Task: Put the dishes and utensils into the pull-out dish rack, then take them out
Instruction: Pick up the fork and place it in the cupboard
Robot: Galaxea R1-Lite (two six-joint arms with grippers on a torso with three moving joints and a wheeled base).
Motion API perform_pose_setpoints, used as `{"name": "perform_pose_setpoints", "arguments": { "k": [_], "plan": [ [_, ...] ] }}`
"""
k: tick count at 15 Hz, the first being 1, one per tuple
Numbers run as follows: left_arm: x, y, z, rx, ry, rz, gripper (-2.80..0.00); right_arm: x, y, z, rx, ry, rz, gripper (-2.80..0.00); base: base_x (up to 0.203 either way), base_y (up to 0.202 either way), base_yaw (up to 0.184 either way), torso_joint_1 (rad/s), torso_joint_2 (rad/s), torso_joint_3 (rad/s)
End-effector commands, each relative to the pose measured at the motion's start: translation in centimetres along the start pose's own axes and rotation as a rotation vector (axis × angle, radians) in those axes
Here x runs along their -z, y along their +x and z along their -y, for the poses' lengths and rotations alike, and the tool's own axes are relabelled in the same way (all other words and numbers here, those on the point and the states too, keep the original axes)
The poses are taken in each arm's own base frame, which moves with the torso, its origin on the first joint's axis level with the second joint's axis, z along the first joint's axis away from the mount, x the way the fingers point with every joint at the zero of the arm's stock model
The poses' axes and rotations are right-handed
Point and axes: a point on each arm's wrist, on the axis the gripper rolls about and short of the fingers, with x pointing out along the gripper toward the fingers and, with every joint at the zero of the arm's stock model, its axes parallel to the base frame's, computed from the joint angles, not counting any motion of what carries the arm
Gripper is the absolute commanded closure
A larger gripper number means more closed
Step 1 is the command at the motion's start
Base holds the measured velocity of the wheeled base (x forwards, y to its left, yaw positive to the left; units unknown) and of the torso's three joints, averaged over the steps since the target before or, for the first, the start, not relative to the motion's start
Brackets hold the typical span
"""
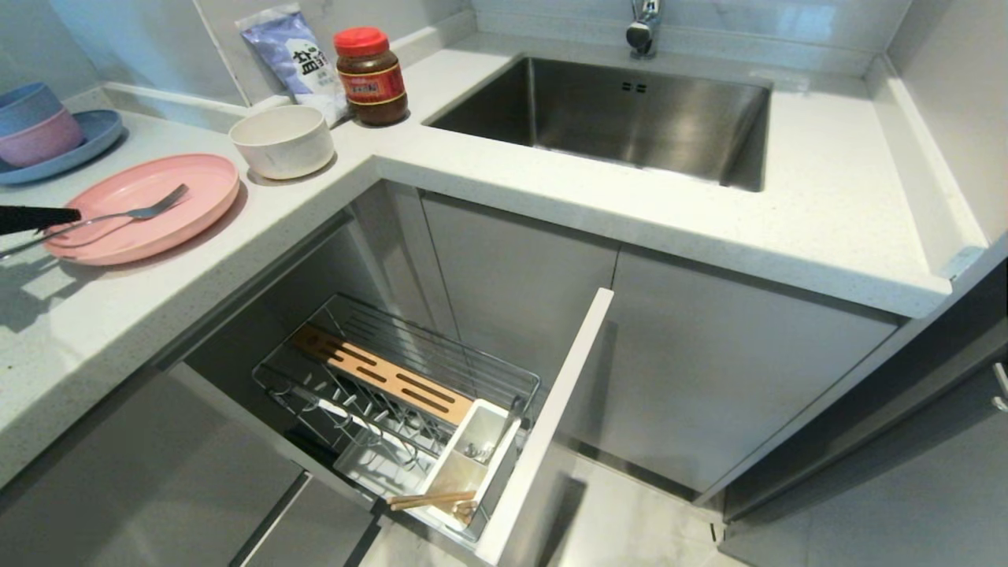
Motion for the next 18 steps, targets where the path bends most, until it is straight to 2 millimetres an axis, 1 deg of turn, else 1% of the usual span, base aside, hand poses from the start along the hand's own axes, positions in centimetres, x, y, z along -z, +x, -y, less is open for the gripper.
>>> {"name": "perform_pose_setpoints", "arguments": {
  "k": [1,3,8,10,11,13,18],
  "plan": [
    [0.1,0.5,0.0,0.018,-0.001,-0.001,-2.8,0.0,0.0,0.0,0.0,0.0,0.002,0.0,0.0,0.0,0.0,0.0,0.0,0.0],
    [0.2,1.0,0.0,0.031,0.001,-0.003,-2.8,0.0,0.0,0.0,0.0,0.0,0.002,0.0,0.0,0.0,0.0,0.0,0.0,0.0],
    [0.2,1.3,0.0,0.022,0.003,-0.015,-2.8,0.0,0.0,0.0,0.0,0.0,0.001,0.0,0.0,0.0,0.0,0.0,0.0,0.0],
    [-0.6,1.6,0.1,-0.033,0.077,-0.015,-2.8,0.0,0.0,0.0,-0.002,0.0,0.002,0.0,0.0,0.0,0.0,0.0,0.0,0.0],
    [-1.2,1.9,0.2,-0.089,0.119,-0.026,-2.8,0.0,0.0,0.0,0.0,0.0,0.001,0.0,0.0,0.0,0.0,0.0,0.0,0.0],
    [-1.6,2.6,0.5,-0.167,0.188,-0.069,-2.8,0.0,0.0,0.0,0.0,0.0,0.003,0.0,0.0,0.0,0.0,0.0,0.0,0.0],
    [-2.1,3.2,1.4,-0.165,0.237,-0.081,-2.8,0.0,0.0,0.0,0.0,0.0,0.002,0.0,0.0,0.0,0.0,0.0,0.0,0.0]
  ]
}}
